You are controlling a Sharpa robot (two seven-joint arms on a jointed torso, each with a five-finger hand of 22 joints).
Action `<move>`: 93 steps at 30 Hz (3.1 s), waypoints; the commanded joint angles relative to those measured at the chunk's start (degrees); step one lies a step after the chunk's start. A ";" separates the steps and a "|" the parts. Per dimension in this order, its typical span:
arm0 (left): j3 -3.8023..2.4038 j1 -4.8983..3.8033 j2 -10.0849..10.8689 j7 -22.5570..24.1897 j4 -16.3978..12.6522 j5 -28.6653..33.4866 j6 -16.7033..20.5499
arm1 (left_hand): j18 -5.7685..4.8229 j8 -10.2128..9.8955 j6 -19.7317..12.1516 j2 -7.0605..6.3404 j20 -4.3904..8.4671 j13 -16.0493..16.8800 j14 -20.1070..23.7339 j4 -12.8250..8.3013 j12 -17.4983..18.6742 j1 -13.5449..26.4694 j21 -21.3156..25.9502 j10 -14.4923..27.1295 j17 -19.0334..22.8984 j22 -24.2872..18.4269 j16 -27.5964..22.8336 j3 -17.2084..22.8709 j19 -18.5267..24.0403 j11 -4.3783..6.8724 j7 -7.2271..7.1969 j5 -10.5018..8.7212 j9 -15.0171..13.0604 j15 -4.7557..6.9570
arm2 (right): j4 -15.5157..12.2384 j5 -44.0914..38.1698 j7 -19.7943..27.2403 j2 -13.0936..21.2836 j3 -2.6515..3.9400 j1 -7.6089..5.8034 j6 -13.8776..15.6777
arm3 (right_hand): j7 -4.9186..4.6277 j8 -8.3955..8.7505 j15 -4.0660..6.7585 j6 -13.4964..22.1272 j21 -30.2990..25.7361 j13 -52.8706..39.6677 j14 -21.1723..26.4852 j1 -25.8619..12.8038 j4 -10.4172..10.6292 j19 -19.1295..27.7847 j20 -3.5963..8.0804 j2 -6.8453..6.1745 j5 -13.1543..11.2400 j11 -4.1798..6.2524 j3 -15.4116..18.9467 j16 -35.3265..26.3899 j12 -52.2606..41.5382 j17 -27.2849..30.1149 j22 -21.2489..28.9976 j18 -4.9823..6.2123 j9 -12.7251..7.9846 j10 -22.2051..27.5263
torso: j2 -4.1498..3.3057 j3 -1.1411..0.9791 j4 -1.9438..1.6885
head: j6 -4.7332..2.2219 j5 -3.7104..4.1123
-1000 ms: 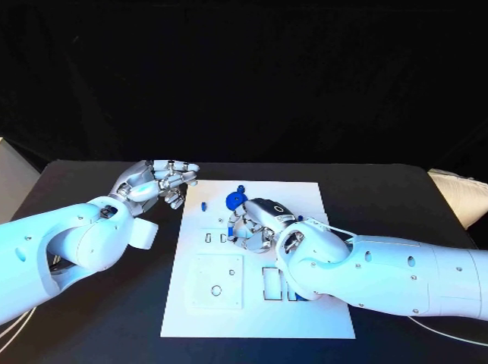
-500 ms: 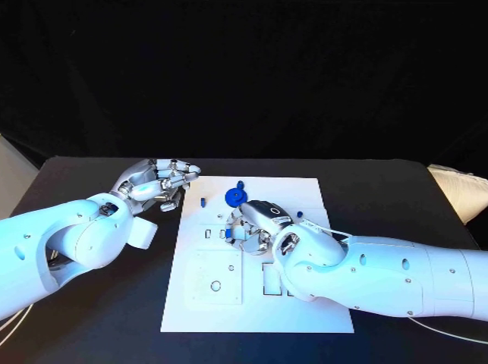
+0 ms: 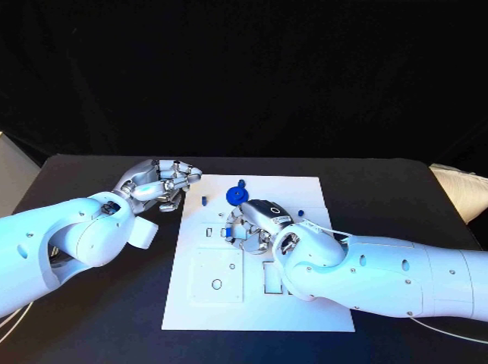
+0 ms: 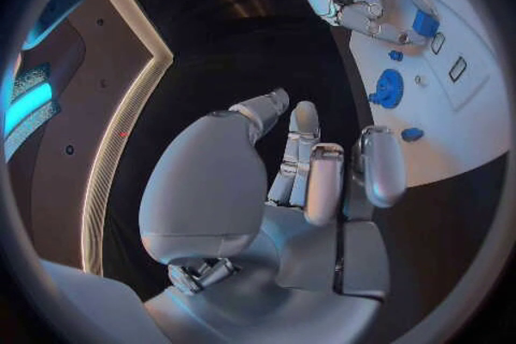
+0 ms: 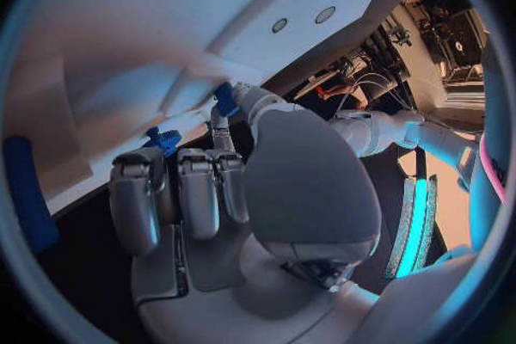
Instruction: Assemble the parts on the task board
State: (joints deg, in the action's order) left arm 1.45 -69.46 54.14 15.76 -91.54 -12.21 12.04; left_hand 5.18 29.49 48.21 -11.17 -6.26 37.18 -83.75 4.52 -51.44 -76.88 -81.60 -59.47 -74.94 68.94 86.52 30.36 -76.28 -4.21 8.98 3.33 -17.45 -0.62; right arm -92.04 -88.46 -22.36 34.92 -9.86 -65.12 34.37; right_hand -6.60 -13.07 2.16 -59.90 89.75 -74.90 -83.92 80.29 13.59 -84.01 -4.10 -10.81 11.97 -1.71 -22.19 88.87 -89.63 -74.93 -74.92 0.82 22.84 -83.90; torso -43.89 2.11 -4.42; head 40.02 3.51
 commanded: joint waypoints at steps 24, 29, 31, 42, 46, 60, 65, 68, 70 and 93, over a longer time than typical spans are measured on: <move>0.05 -0.02 -0.20 -1.19 0.26 -1.19 -1.89 | -0.97 0.89 -0.74 0.02 0.06 1.09 -4.05 0.43 -1.80 0.35 -0.97 0.05 -10.58 1.36 0.93 0.15 -1.19 0.17 -0.16 -0.17 -0.27 0.23 | 0.46 -1.85 -0.70 -0.19 -0.15 0.28 -0.56 | -0.36 0.64 -0.42 1.81 0.25 -14.16 -5.19 -2.56 0.41 -5.99 -0.07 -2.38 -0.18 -0.61 1.22 -0.07 0.77 -11.03 -15.08 -0.82 -0.70 -5.22 | 0.02 0.00 0.05 | 0.06 -0.02; 0.09 -0.01 -0.24 -1.28 0.35 -1.22 -2.00 | -1.04 1.00 -0.87 0.01 0.08 1.59 -4.21 0.44 -2.32 0.36 -1.12 -0.21 -10.87 1.70 1.11 0.16 -1.42 0.18 -0.16 -0.17 -0.31 0.24 | 0.46 -2.01 -0.66 -0.20 -0.15 0.28 0.03 | -0.68 0.93 -0.69 2.58 0.25 -13.57 -5.16 -3.01 0.75 -5.99 -0.32 -2.56 -0.77 -0.91 1.76 -0.12 1.51 -10.91 -15.08 -0.82 -0.93 -4.63 | 0.03 0.00 0.05 | 0.09 -0.01; 0.10 -0.01 -0.25 -1.30 0.37 -1.22 -2.03 | -1.07 1.05 -0.95 0.01 0.08 1.84 -4.30 0.44 -2.59 0.35 -1.19 -0.33 -11.05 1.84 1.21 0.17 -1.51 0.18 -0.16 -0.17 -0.33 0.25 | 0.46 -2.03 -0.65 -0.20 -0.15 0.28 0.09 | -0.72 0.96 -0.72 2.67 0.25 -13.42 -5.16 -3.06 0.79 -5.99 -0.35 -2.61 -0.82 -0.94 1.85 -0.11 1.69 -10.94 -15.08 -0.82 -0.95 -4.49 | 0.05 0.01 0.06 | 0.10 0.01; 0.17 -0.01 -0.30 -1.55 0.49 -1.47 -2.34 | -1.26 1.32 -1.30 -0.06 0.10 3.43 -4.68 0.48 -4.19 0.39 -1.61 -1.20 -11.78 2.77 1.65 0.17 -2.13 0.16 -0.13 -0.17 -0.42 0.25 | 0.32 -2.08 -0.14 -0.15 -0.15 0.28 1.85 | -1.36 1.61 -1.32 4.89 0.25 -11.86 -5.06 -3.72 2.27 -5.99 -1.02 -3.52 -4.08 -1.57 6.42 -0.27 3.68 -10.55 -15.08 -0.82 -1.59 -2.88 | 0.06 -0.01 0.05 | -0.02 0.07; 0.19 0.00 -0.34 -1.74 0.55 -1.77 -2.50 | -1.30 1.40 -1.42 -0.08 0.10 3.94 -4.78 0.49 -4.71 0.41 -1.72 -1.48 -11.97 3.01 1.77 0.17 -2.29 0.15 -0.11 -0.18 -0.44 0.24 | 0.13 -2.10 0.12 -0.03 -0.16 0.28 2.44 | -1.45 1.46 -1.45 5.43 0.25 -11.63 -5.05 -3.28 2.89 -5.99 -1.16 -2.80 -3.19 -1.70 11.01 -0.29 3.95 -10.53 -15.08 -0.82 -1.79 -2.65 | 0.06 0.01 0.05 | -0.09 0.07; 0.22 0.00 -1.21 -14.52 1.43 -12.32 -2.31 | -2.61 5.08 -0.55 -1.02 0.80 13.97 -6.25 6.19 -13.96 7.12 -4.41 -8.87 -15.06 9.36 3.48 -3.74 -6.66 1.20 -1.48 -0.04 -2.51 1.11 | -2.59 2.23 9.02 3.36 0.09 -0.31 4.26 | -2.52 2.98 -2.19 8.76 0.07 -11.29 -5.12 0.11 2.92 -5.90 -1.71 -1.39 -3.44 -2.61 17.71 -0.20 4.31 -10.92 -14.94 -0.76 -2.90 -2.24 | 0.57 -0.05 0.29 | -0.47 -0.17; 0.21 -0.05 -2.04 -23.61 1.89 -18.01 -7.04 | -2.61 6.29 -0.70 -0.89 1.21 14.90 -6.25 7.88 -14.72 7.92 -4.40 -9.52 -15.06 9.35 3.48 -4.33 -6.70 1.57 -1.87 -0.03 -3.75 1.49 | -3.01 10.65 18.51 5.49 0.34 -1.98 3.17 | -2.68 2.97 -2.42 8.45 -1.30 -11.34 -5.16 2.88 2.70 -5.19 -2.02 -0.25 -1.31 -2.79 16.87 -0.12 4.21 -11.20 -13.97 -0.39 -2.97 -2.20 | 1.26 -0.19 0.54 | -0.20 -0.55; 0.19 -0.15 -2.89 -29.06 2.33 -21.94 -10.45 | -2.60 6.60 -0.79 -0.76 1.29 14.95 -6.25 8.46 -14.78 8.14 -4.37 -9.54 -15.06 9.29 3.48 -4.46 -6.67 1.62 -1.96 -0.02 -4.11 1.56 | -3.02 18.71 22.22 6.84 0.48 -3.30 2.87 | -2.53 2.39 -2.32 7.74 -1.37 -11.39 -5.18 3.77 2.67 -5.16 -1.99 0.11 1.25 -2.67 16.10 -0.09 4.13 -11.32 -13.93 -0.37 -2.83 -2.20 | 1.83 -0.32 0.61 | -0.07 -0.78; 0.18 -0.42 -3.74 -32.36 2.82 -24.38 -12.34 | -2.61 6.71 -0.86 -0.76 1.32 14.86 -6.25 8.65 -14.73 8.19 -4.37 -9.49 -15.06 9.32 3.48 -4.53 -6.69 1.64 -1.99 -0.04 -4.25 1.58 | -2.76 27.34 23.17 7.71 0.56 -4.41 2.69 | -2.49 2.17 -2.25 7.51 -1.61 -11.39 -5.16 4.77 2.44 -5.05 -1.92 0.68 2.34 -2.59 14.94 -0.12 4.12 -11.23 -13.78 -0.31 -2.81 -2.19 | 2.23 -0.42 0.69 | 0.15 -1.01; 1.94 -5.57 -15.31 -49.19 9.31 -37.88 -21.18 | -2.34 8.84 -2.52 0.52 1.39 15.61 -6.25 12.19 -15.48 11.94 -3.74 -9.30 -15.06 8.04 3.48 -8.93 -5.89 1.67 -2.12 -0.06 -7.36 1.60 | 4.67 48.13 21.18 11.39 0.73 -11.40 0.13 | -2.61 1.99 -2.28 7.96 -2.23 -11.07 -5.11 4.74 2.66 -4.75 -1.90 -0.11 4.10 -2.68 13.58 -0.19 4.45 -11.07 -13.36 -0.15 -2.92 -1.84 | 4.27 -1.18 1.15 | 2.30 -2.68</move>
State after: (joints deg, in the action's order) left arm 3.35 -74.86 39.23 -30.20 -82.49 -46.83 -5.83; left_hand 3.44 38.15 45.97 -10.79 -4.91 52.75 -83.94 16.76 -66.53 -65.49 -85.59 -68.62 -74.91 74.94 89.82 21.73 -82.49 -2.67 6.95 3.34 -24.78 0.61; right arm -87.47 -41.09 -1.00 46.32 -9.14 -76.48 36.32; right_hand -9.00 -10.85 0.19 -52.01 87.69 -74.95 -83.83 85.11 16.12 -84.01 -5.56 -10.37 15.87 -4.07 -8.48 88.87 -85.50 -74.90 -74.91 0.82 19.97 -84.00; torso -39.73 1.06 -3.34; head 42.22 0.91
